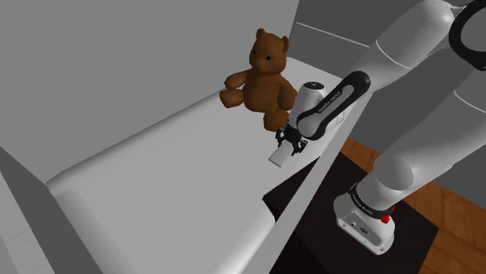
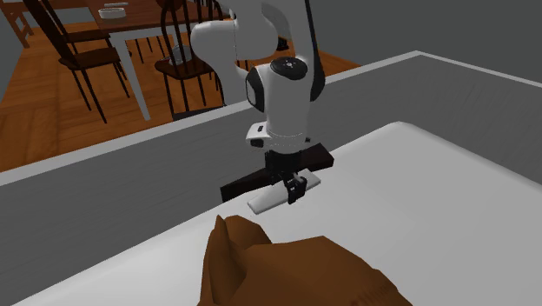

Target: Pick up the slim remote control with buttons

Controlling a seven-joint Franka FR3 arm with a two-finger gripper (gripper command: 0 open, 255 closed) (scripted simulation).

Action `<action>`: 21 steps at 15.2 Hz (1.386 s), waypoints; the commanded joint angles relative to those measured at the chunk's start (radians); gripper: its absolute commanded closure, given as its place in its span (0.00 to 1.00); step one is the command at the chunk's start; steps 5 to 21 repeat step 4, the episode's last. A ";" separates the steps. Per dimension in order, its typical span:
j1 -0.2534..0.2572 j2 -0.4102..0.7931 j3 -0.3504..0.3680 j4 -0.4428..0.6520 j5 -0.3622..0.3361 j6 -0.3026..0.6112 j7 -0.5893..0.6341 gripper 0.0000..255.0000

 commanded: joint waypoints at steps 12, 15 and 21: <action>0.008 -0.068 0.006 -0.004 0.055 -0.062 -0.038 1.00; 0.008 -0.068 0.006 -0.004 0.055 -0.062 -0.038 1.00; 0.008 -0.068 0.006 -0.004 0.055 -0.062 -0.038 1.00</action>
